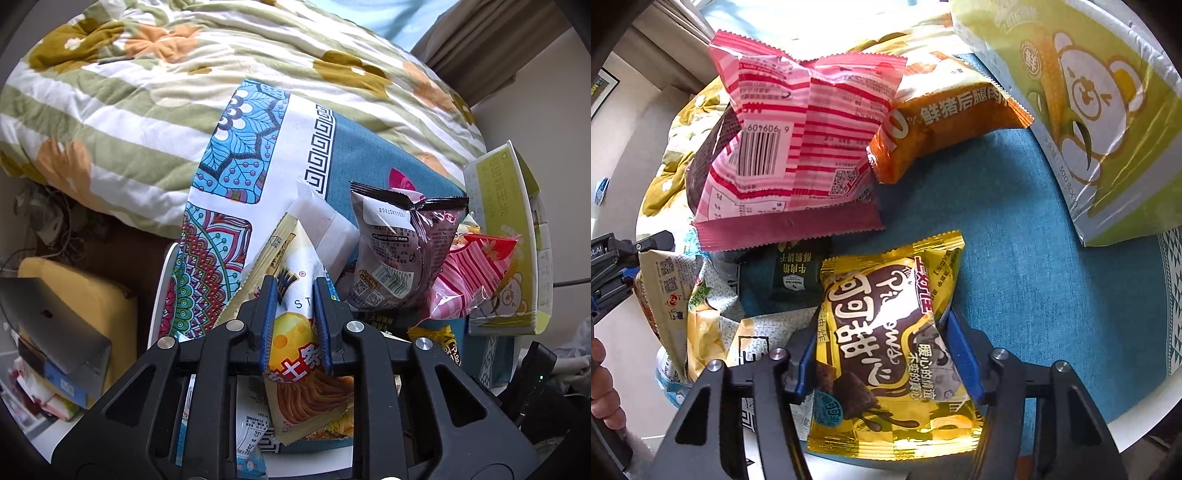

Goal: Organize snacks
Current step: 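Grasp the cheese-stick bag with the left tool while the right tool grasps the yellow chocolate bag, then lift both held bags and carry them over the box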

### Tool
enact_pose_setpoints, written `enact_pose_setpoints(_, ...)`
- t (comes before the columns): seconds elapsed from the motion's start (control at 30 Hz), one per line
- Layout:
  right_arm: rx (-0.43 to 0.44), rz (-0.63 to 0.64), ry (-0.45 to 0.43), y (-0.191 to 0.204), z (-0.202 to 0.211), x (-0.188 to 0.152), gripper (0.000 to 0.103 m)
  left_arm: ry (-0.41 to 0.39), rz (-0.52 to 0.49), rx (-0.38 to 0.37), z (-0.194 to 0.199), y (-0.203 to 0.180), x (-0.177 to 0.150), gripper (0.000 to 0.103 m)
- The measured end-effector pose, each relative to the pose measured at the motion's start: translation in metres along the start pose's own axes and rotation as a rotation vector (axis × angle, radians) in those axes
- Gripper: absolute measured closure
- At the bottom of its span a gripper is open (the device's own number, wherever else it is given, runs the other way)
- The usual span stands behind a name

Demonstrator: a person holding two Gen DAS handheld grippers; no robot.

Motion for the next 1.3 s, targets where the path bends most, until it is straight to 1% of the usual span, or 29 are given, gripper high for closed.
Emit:
enact_pose_setpoints(0.03, 0.003, -0.001, -0.004, -0.001, 0.001, 0.001, 0.046, -0.002, 0.0, -0.002, 0.001, 0.0, -0.001, 0.087)
enact_pose_setpoints(0.07, 0.004, -0.003, -0.01, 0.0, 0.008, -0.008, 0.046, -0.004, 0.002, -0.005, 0.002, 0.0, -0.001, 0.087)
enact_pose_setpoints(0.2, 0.01, 0.001, -0.027, -0.002, 0.018, -0.008, 0.046, -0.012, 0.003, -0.013, 0.008, -0.002, -0.002, 0.087)
enact_pose_setpoints(0.3, 0.014, 0.001, -0.032, -0.004, 0.022, -0.01, 0.046, -0.027, 0.005, -0.032, 0.017, -0.007, 0.0, 0.087)
enact_pose_setpoints(0.4, 0.021, 0.001, -0.036, -0.008, 0.026, -0.008, 0.046, -0.05, -0.011, -0.032, 0.029, -0.015, 0.002, 0.087)
enact_pose_setpoints(0.47, 0.028, 0.004, -0.038, -0.011, 0.032, -0.003, 0.046, -0.048, -0.012, -0.026, 0.035, -0.018, 0.002, 0.087)
enact_pose_setpoints(0.53, 0.036, 0.006, -0.042, -0.012, 0.034, -0.002, 0.046, -0.023, 0.017, -0.005, 0.037, -0.017, -0.002, 0.086)
enact_pose_setpoints(0.63, 0.047, 0.008, -0.057, -0.016, 0.039, 0.001, 0.046, -0.002, 0.106, -0.003, 0.037, -0.008, -0.013, 0.085)
enact_pose_setpoints(0.67, 0.051, 0.008, -0.06, -0.017, 0.041, 0.003, 0.046, 0.011, 0.13, 0.008, 0.035, -0.004, -0.016, 0.084)
enact_pose_setpoints(0.73, 0.061, 0.004, -0.061, -0.02, 0.043, 0.006, 0.046, 0.044, 0.16, 0.033, 0.028, 0.0, -0.023, 0.072)
enact_pose_setpoints(0.77, 0.067, 0.002, -0.059, -0.021, 0.043, 0.008, 0.046, 0.05, 0.169, 0.031, 0.026, 0.0, -0.025, 0.042)
enact_pose_setpoints(0.8, 0.073, 0.003, -0.058, -0.023, 0.043, 0.009, 0.046, 0.046, 0.178, 0.017, 0.024, 0.0, -0.026, 0.0)
enact_pose_setpoints(0.83, 0.077, 0.004, -0.058, -0.025, 0.042, 0.01, 0.046, 0.027, 0.188, 0.005, 0.024, 0.0, -0.026, 0.002)
enact_pose_setpoints(0.87, 0.082, 0.005, -0.057, -0.026, 0.041, 0.011, 0.046, 0.016, 0.198, 0.005, 0.023, 0.0, -0.026, 0.001)
enact_pose_setpoints(0.9, 0.087, 0.006, -0.055, -0.028, 0.041, 0.013, 0.046, 0.02, 0.204, 0.007, 0.02, -0.001, -0.027, 0.001)
enact_pose_setpoints(1.0, 0.102, 0.007, -0.043, -0.034, 0.037, 0.013, 0.046, 0.066, 0.223, 0.024, 0.004, -0.001, -0.029, 0.001)
enact_pose_setpoints(1.1, 0.112, 0.013, -0.026, -0.039, 0.031, 0.016, 0.046, 0.069, 0.304, 0.012, -0.009, 0.008, -0.031, 0.001)
enact_pose_setpoints(1.17, 0.116, 0.02, -0.016, -0.04, 0.027, 0.017, 0.046, 0.081, 0.352, 0.017, -0.019, 0.014, -0.034, 0.001)
enact_pose_setpoints(1.3, 0.118, 0.027, 0.001, -0.042, 0.018, 0.022, 0.046, 0.107, 0.406, -0.017, -0.036, 0.023, -0.037, 0.001)
Point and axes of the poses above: each gripper's, at about its wrist camera, not at the fingertips, and z roughly against the way its jaws point, y to its left, x to its top, the point moved 4 cm from there along -z, roughly the way its jaws point, and after that the axes turned 14 degrees about -x, right-handed, at the moved point
